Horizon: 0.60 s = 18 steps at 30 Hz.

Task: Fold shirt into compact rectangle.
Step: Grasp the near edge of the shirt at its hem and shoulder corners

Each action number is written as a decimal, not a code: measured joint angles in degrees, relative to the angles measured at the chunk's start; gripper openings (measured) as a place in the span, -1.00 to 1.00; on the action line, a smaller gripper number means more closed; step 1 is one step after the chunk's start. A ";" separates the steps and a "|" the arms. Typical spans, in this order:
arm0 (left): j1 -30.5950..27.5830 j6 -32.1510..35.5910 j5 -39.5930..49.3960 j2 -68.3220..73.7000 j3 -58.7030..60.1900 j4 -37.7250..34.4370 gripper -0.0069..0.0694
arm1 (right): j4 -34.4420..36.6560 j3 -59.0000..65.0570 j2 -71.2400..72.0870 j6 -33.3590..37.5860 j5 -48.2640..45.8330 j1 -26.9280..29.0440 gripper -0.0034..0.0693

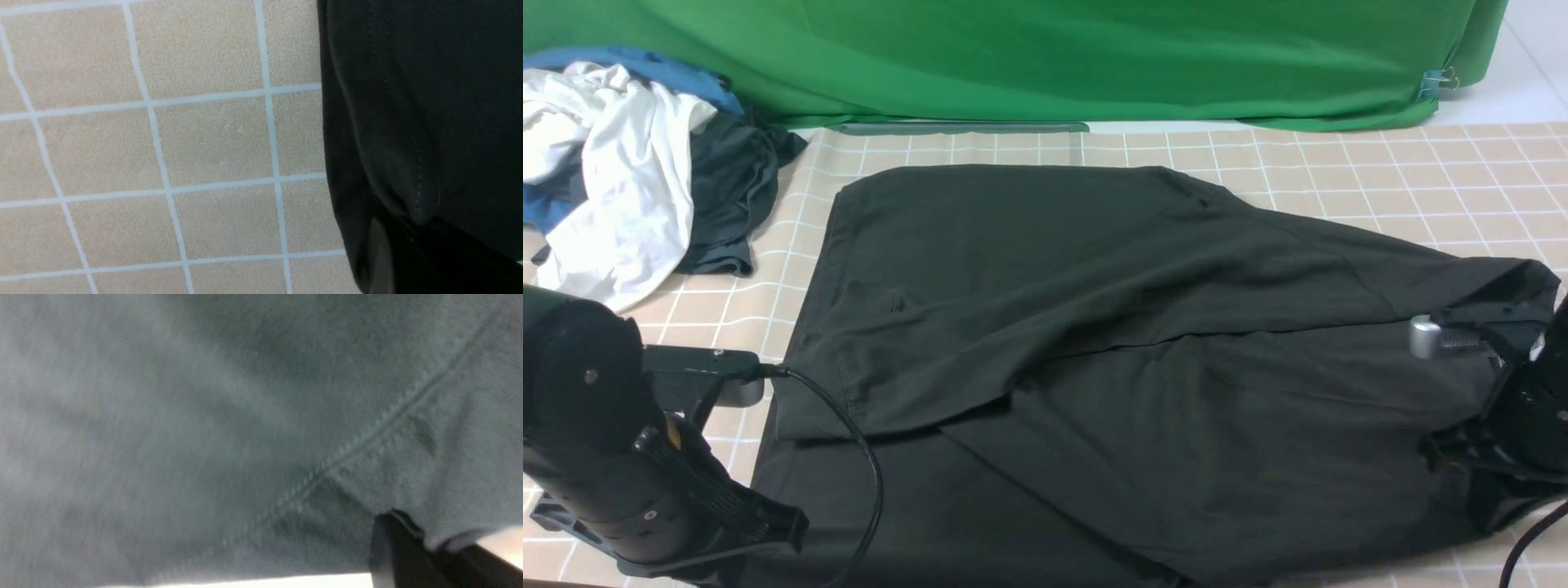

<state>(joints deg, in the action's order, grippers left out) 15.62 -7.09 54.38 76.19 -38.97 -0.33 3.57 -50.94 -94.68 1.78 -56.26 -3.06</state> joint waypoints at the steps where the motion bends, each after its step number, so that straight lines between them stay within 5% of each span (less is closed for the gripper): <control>1: 0.00 0.00 0.76 -0.05 -0.57 0.33 -0.77 | -0.79 0.00 1.41 0.00 -1.49 0.00 -0.72; 9: 0.00 0.21 5.70 -0.16 -2.27 -0.63 -0.77 | -3.25 0.00 8.76 0.00 -9.20 0.00 -0.72; 18: 0.00 1.08 2.19 -0.16 -2.27 -0.83 -0.77 | -3.57 0.00 8.74 -0.05 -5.66 0.00 -0.64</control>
<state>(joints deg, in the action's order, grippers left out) 15.62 -6.01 56.56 76.03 -41.24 -1.17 0.00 -50.94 -85.93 1.72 -61.92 -3.06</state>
